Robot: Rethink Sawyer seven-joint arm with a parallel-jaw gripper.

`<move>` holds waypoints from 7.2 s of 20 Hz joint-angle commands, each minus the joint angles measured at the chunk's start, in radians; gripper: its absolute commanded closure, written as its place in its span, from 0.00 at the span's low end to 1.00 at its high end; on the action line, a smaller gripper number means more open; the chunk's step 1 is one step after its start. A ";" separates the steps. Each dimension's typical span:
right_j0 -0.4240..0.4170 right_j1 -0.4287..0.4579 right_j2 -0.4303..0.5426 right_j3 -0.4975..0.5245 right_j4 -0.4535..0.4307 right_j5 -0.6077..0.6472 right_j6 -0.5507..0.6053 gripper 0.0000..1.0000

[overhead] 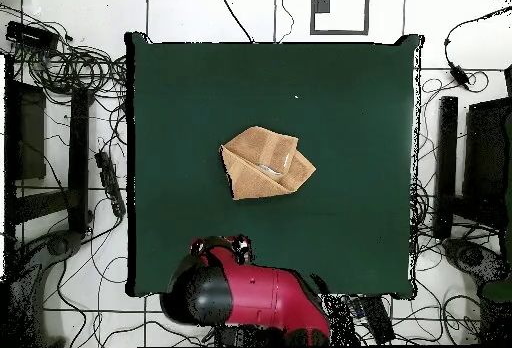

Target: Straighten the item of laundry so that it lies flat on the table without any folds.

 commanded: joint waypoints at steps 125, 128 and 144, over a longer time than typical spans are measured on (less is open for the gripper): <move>-0.407 0.517 0.296 -0.411 -0.106 -0.033 0.018 0.00; -0.414 0.525 0.306 -0.431 -0.113 -0.021 0.008 0.00; -0.536 0.600 0.450 -0.392 -0.138 -0.153 0.052 0.00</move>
